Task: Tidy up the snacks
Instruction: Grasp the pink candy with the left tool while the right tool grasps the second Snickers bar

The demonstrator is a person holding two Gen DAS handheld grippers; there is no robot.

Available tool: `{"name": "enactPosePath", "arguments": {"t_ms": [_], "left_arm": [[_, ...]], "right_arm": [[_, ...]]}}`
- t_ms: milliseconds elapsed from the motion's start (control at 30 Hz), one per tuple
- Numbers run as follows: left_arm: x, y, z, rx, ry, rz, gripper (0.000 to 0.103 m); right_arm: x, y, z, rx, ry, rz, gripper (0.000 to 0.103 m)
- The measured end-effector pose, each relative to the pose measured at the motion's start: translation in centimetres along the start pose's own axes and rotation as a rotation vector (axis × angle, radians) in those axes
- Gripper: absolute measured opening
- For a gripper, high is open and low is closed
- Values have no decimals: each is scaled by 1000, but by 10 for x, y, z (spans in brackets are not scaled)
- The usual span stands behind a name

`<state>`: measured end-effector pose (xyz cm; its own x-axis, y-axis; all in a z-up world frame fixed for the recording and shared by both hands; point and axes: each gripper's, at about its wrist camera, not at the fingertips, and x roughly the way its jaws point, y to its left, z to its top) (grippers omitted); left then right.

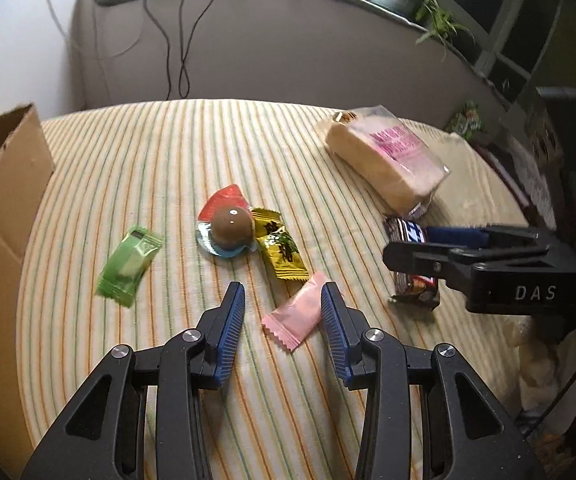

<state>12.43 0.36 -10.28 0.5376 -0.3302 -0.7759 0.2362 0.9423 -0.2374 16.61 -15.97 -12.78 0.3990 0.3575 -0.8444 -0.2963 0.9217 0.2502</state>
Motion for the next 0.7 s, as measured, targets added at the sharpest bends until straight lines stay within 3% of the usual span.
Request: {"name": "enactPosePath", "arguments": {"t_ms": [200,300,433,600,700], "left_arm": [[0,-15,-5,67,18,0,37],[3,-23,-5,100,23,26,27],[9,-34,-5,140,21,71,23],[14,-41,-3,146,15,83,20],[11,-39,-5,124,15,64,20]], "right_arm": [[3,6,-2,-43,0,-33,71],[4,8,-2,-63,1,-51,67],[2,9,-6,-93,4,-62,64],[-1,9,-8,-113,16,-47,45],[-2,11,-10,-121,19,-41,42]]}}
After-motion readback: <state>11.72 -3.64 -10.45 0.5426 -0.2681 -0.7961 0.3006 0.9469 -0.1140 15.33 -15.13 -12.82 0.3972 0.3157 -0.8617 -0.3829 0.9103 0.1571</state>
